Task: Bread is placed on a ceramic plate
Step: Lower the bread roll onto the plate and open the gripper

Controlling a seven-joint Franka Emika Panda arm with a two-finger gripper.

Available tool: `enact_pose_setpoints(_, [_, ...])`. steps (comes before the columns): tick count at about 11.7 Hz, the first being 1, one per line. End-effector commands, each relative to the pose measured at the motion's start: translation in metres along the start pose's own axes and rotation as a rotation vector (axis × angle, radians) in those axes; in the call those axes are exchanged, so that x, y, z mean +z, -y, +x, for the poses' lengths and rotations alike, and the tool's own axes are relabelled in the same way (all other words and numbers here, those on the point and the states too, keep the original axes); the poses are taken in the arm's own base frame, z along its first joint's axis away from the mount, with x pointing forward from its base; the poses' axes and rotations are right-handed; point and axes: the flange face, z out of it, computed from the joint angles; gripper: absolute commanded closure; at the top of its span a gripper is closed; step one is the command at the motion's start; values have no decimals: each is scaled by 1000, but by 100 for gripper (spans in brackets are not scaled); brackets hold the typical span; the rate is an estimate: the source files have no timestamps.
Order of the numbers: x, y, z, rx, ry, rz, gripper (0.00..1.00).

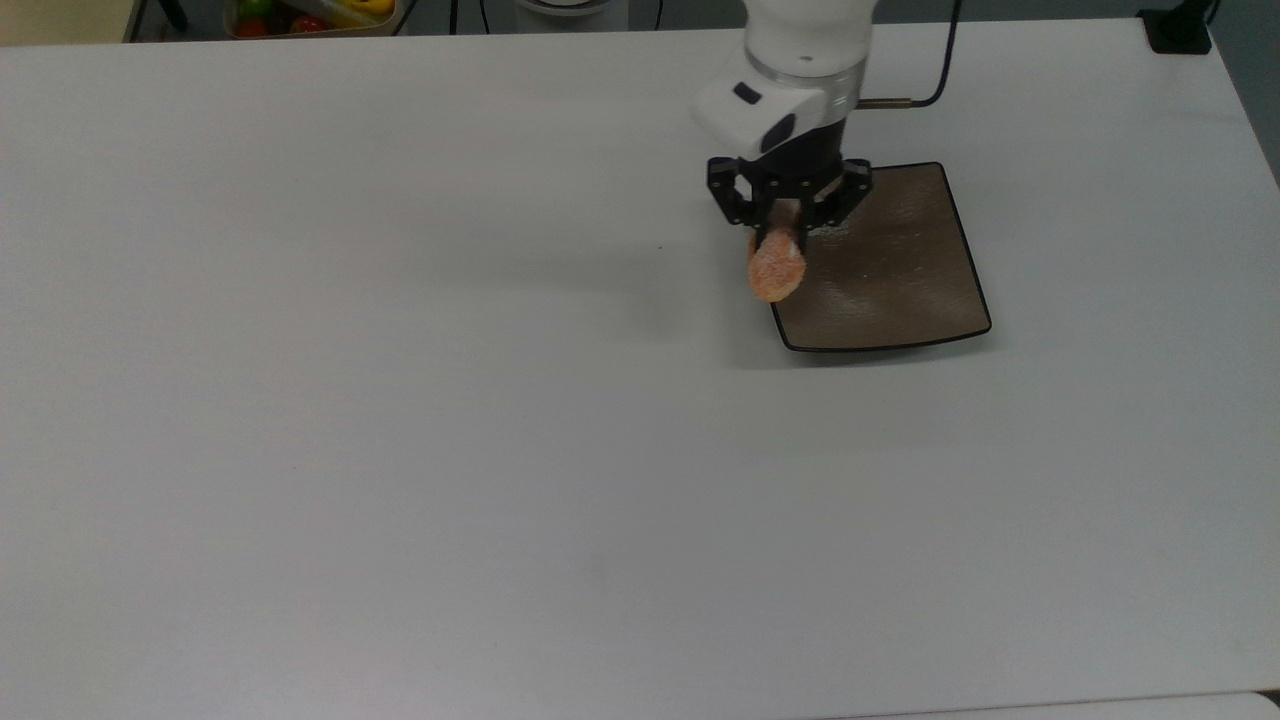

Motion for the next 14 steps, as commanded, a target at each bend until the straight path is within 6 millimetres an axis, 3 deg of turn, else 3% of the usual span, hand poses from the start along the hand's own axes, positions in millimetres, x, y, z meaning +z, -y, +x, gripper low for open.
enact_pose_setpoints(1, [18, 40, -21, -42, 33, -8, 64])
enact_pose_setpoints(3, [34, 53, -28, -56, 55, -12, 59])
enact_pose_setpoints(4, [45, 60, -32, -54, 58, -30, 44])
enact_pose_setpoints(6, [66, 71, -36, -43, 39, -68, 5])
enact_pose_setpoints(7, [75, 76, -37, -40, 30, -72, 3])
enact_pose_setpoints(9, [74, 78, -37, -39, 21, -75, 0])
enact_pose_setpoints(14, [42, 67, -17, -11, -32, -61, 0])
